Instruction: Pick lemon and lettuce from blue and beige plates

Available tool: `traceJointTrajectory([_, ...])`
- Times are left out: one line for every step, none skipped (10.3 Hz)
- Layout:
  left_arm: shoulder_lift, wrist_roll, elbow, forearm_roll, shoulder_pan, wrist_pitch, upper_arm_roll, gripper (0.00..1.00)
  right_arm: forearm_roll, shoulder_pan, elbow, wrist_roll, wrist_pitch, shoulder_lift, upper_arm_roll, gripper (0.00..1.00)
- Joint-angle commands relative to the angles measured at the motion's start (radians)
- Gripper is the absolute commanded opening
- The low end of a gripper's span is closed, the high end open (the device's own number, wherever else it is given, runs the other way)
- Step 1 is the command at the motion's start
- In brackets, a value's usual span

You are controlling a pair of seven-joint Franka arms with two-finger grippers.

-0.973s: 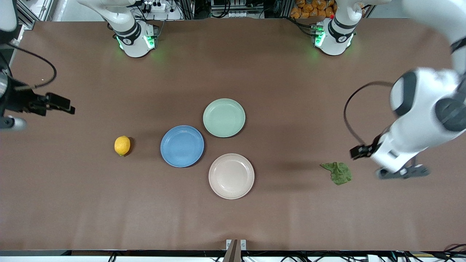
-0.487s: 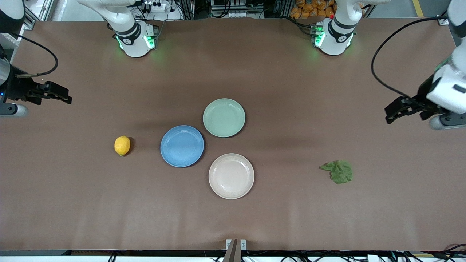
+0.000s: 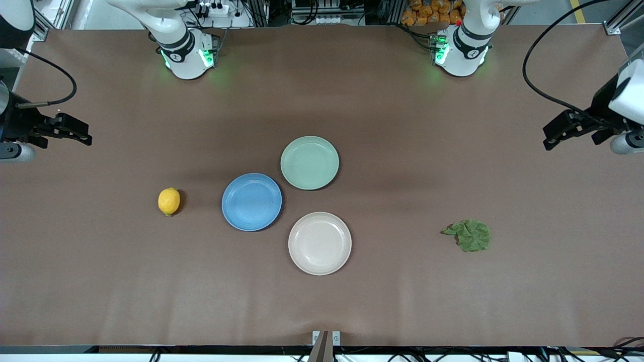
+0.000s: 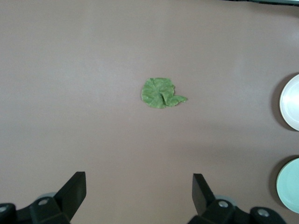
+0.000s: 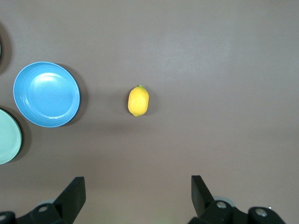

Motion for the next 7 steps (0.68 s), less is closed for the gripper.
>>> traceJointTrajectory([-0.044,0.009,-0.053,-0.017,0.010,0.001,-0.002,1.00,-0.019,0.003,0.011,-0.011,0.001,0.003,0.010,1.00])
traceJointTrajectory([-0.034,0.007,-0.049,-0.017,0.009,0.001,-0.002,1.00,-0.022,0.015,0.011,0.019,0.011,0.002,0.010,1.00])
traceJointTrajectory([-0.030,0.007,-0.041,-0.008,0.003,0.001,-0.002,1.00,-0.020,0.022,0.011,0.068,0.022,0.003,0.012,1.00])
traceJointTrajectory([-0.028,0.010,-0.039,-0.005,-0.002,0.001,-0.002,1.00,-0.022,0.034,0.011,0.097,0.027,0.005,0.012,1.00])
traceJointTrajectory([-0.030,0.010,-0.039,-0.008,0.004,0.001,-0.002,1.00,-0.010,0.028,0.014,0.099,0.028,0.011,0.010,1.00])
traceJointTrajectory([-0.030,0.010,-0.036,-0.017,0.007,0.001,-0.004,1.00,-0.008,0.028,0.032,0.104,0.028,0.017,0.010,1.00])
traceJointTrajectory([-0.031,0.010,-0.036,-0.017,0.009,-0.002,-0.004,1.00,-0.008,0.025,0.037,0.095,0.034,0.025,0.010,1.00])
